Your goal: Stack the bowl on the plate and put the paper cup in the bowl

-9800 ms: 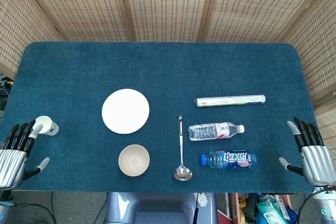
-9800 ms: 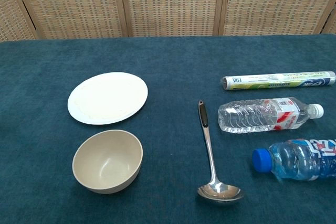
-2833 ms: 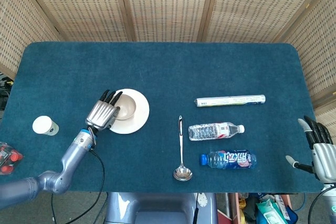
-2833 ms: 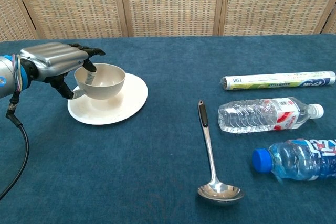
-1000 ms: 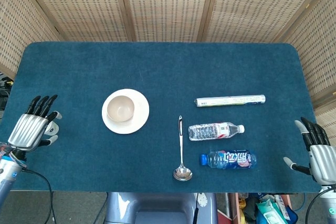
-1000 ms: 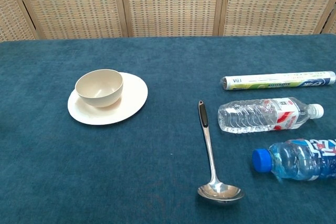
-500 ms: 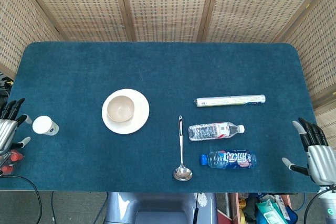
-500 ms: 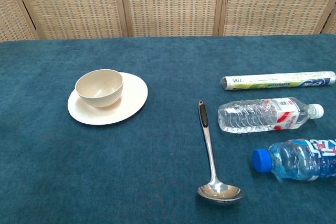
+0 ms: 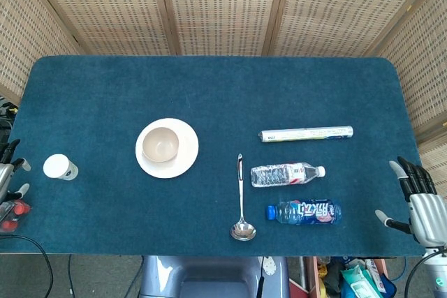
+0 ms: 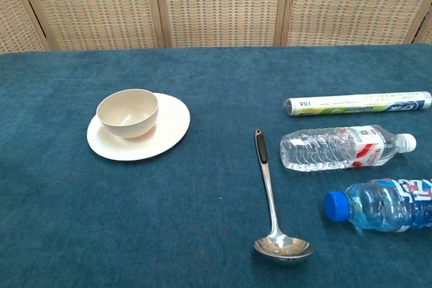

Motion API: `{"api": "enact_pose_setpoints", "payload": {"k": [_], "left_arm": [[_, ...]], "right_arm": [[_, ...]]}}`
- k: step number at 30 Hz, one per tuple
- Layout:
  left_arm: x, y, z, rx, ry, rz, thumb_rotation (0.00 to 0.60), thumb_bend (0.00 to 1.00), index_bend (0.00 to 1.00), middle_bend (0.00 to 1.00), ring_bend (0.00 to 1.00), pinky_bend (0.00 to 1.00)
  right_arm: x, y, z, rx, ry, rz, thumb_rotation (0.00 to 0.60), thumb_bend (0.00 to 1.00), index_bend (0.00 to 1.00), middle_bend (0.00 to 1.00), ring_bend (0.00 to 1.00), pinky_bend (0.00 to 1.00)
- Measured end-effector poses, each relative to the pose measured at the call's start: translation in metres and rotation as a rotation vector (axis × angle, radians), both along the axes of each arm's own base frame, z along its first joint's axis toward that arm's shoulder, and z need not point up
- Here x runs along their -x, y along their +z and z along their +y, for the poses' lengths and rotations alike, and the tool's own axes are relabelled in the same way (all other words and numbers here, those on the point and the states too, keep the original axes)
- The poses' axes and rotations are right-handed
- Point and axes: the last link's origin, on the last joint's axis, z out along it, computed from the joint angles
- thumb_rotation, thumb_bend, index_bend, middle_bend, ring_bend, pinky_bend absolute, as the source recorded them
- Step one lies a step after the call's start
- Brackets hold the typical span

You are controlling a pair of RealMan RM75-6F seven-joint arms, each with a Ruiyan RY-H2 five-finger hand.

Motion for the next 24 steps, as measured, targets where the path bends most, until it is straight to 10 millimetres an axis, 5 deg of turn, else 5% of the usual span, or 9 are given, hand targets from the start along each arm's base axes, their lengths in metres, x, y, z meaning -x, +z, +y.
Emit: {"api": "enact_pose_setpoints", "payload": {"k": [24], "left_arm": [[-0.023, -0.040, 0.025, 0.085, -0.022, 0.009, 0.600, 0.30, 0.47, 0.00, 0.00, 0.00]], "right_arm": [[0.002, 0.003, 0.000, 0.006, -0.001, -0.009, 0.600, 0.14, 0.01, 0.00, 0.00, 0.00]]}}
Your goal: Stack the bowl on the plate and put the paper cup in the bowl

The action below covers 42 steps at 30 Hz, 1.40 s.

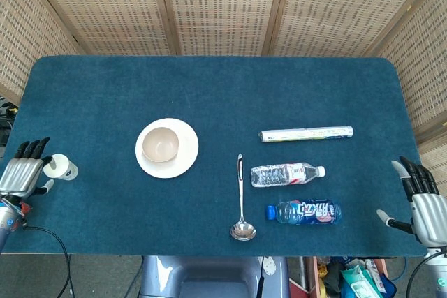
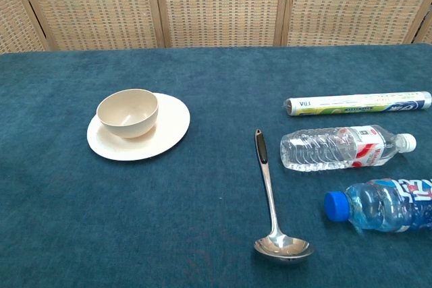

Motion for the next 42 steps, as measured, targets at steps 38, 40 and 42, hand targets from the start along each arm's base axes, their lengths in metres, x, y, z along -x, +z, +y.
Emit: {"api": "enact_pose_setpoints", "payload": {"k": [38, 40, 42], "left_arm": [[-0.011, -0.001, 0.010, -0.022, -0.019, -0.012, 0.600, 0.55, 0.56, 0.00, 0.00, 0.00], [-0.017, 0.003, 0.012, -0.030, -0.034, -0.020, 0.600, 0.55, 0.56, 0.00, 0.00, 0.00], [-0.024, 0.006, 0.014, -0.038, -0.053, -0.028, 0.600, 0.55, 0.56, 0.00, 0.00, 0.00]], "right_arm": [[-0.001, 0.002, 0.002, 0.005, 0.003, -0.008, 0.600, 0.14, 0.01, 0.00, 0.00, 0.00], [0.000, 0.002, 0.002, 0.007, 0.001, -0.010, 0.600, 0.14, 0.01, 0.00, 0.00, 0.00], [0.000, 0.003, 0.002, 0.009, 0.000, -0.012, 0.600, 0.14, 0.01, 0.00, 0.00, 0.00]]}}
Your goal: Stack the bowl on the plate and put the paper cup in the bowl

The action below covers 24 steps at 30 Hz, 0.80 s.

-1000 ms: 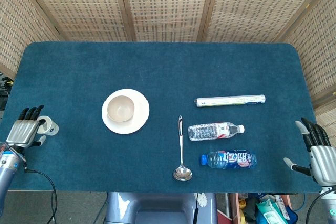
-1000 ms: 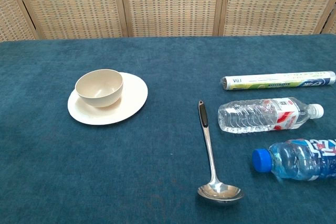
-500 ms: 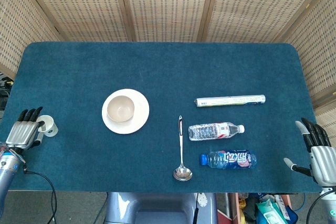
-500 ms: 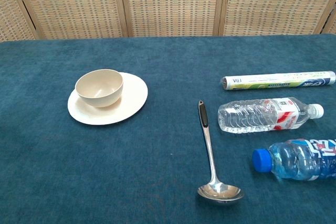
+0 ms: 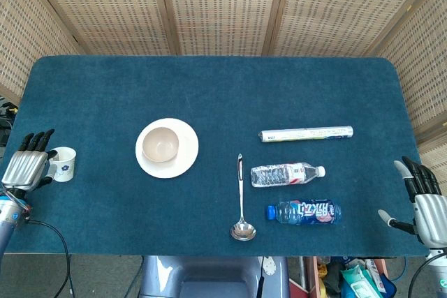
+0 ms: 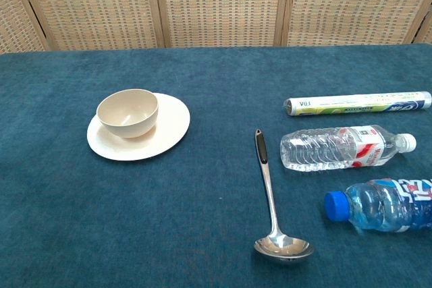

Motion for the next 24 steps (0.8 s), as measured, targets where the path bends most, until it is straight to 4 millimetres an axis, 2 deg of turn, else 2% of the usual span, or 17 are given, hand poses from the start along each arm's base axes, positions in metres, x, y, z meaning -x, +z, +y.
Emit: {"api": "enact_pose_setpoints", "payload": {"k": [4, 10, 16, 24], "left_arm": [[-0.022, 0.004, 0.007, -0.016, -0.060, -0.014, 0.600, 0.54, 0.57, 0.00, 0.00, 0.00], [-0.068, 0.000, 0.016, -0.053, -0.196, -0.052, 0.600, 0.55, 0.57, 0.00, 0.00, 0.00], [-0.105, -0.029, 0.022, -0.073, -0.334, -0.103, 0.600, 0.55, 0.57, 0.00, 0.00, 0.00], [-0.135, -0.058, 0.031, -0.084, -0.394, -0.103, 0.600, 0.55, 0.57, 0.00, 0.00, 0.00]], "right_arm": [[0.001, 0.001, 0.000, 0.004, -0.002, -0.005, 0.600, 0.14, 0.01, 0.00, 0.00, 0.00], [0.002, 0.003, 0.000, 0.007, -0.004, -0.011, 0.600, 0.14, 0.01, 0.00, 0.00, 0.00], [0.004, 0.005, -0.001, 0.013, -0.009, -0.020, 0.600, 0.14, 0.01, 0.00, 0.00, 0.00], [0.007, 0.006, -0.001, 0.016, -0.016, -0.027, 0.600, 0.14, 0.01, 0.00, 0.00, 0.00]]}}
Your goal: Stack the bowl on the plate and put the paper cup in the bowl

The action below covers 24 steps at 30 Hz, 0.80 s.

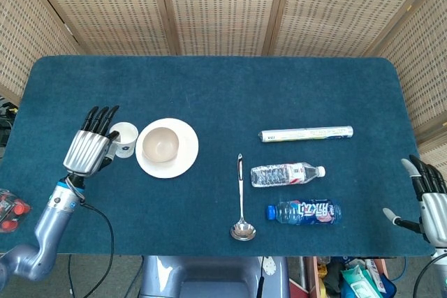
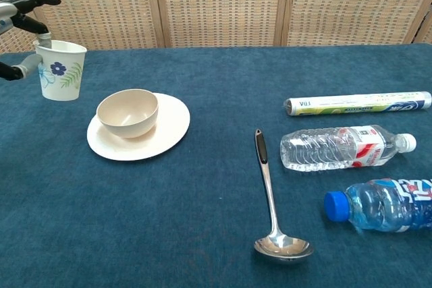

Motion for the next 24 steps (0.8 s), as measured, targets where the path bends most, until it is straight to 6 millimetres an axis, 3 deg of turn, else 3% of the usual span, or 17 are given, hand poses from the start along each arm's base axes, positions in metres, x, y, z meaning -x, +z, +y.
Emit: {"api": "enact_pose_setpoints", "payload": {"k": [11, 24], "left_arm": [[-0.031, -0.037, 0.014, -0.014, -0.035, 0.012, 0.600, 0.55, 0.57, 0.00, 0.00, 0.00], [-0.052, -0.076, 0.039, 0.008, -0.026, 0.077, 0.600, 0.55, 0.57, 0.00, 0.00, 0.00]], "right_arm": [[0.004, 0.002, 0.000, -0.001, -0.007, -0.017, 0.600, 0.14, 0.01, 0.00, 0.00, 0.00], [0.013, 0.005, -0.004, -0.005, -0.038, -0.046, 0.600, 0.14, 0.01, 0.00, 0.00, 0.00]]}}
